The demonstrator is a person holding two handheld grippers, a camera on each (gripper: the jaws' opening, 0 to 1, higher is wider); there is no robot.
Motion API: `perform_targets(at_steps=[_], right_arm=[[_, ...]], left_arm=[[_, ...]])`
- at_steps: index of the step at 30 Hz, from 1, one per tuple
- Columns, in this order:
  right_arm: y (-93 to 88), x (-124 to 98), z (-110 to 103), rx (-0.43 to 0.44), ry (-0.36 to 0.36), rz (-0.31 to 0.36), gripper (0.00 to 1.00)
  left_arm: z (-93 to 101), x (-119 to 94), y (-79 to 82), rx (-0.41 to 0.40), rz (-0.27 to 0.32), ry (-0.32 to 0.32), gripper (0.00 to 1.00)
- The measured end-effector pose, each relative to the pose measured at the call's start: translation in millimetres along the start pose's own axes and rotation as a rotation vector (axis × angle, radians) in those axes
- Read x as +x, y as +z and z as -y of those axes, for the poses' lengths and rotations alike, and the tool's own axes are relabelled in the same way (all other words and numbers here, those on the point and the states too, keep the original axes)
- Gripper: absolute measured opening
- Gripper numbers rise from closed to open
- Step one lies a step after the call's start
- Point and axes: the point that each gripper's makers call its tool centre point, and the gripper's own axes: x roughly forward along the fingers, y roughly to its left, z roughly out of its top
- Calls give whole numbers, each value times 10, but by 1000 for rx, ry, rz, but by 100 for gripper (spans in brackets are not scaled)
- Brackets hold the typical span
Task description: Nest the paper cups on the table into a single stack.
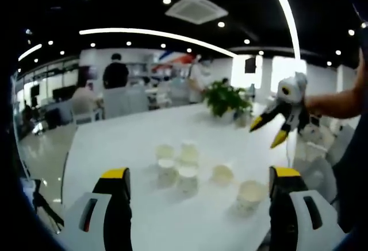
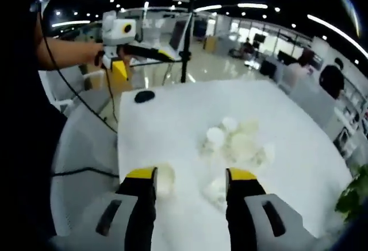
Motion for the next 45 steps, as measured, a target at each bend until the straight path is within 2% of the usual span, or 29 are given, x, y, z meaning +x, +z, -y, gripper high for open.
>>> perform_targets(at_steps=[3,8,13,16,17,21,25,37,45], right_arm=[[-83,-73,70,14,-42,31,55],[-205,-163,73,64,-60,80,66],[-332,-211,157,85,-122,130,83],[-398,-240,189,105,-139,141,87],[-412,-255,200,112,-144,148,88],[-473,-288,239,125,-160,157,94],[-508,-324,272,129,-171,164,100],[-407,-385,429,60,-162,185,100],[-368,-341,504,-4,-132,159,100]], left_arm=[[56,37,-36,14,-7,-9,98],[62,80,-119,20,-36,-8,98],[33,82,-119,29,-16,6,98],[22,63,-138,50,13,10,98],[33,61,-172,27,5,4,98],[11,37,-297,19,-26,18,98],[12,20,-349,11,-36,28,98],[-33,-73,-470,25,-76,74,98],[-64,-40,-433,39,-72,84,98]])
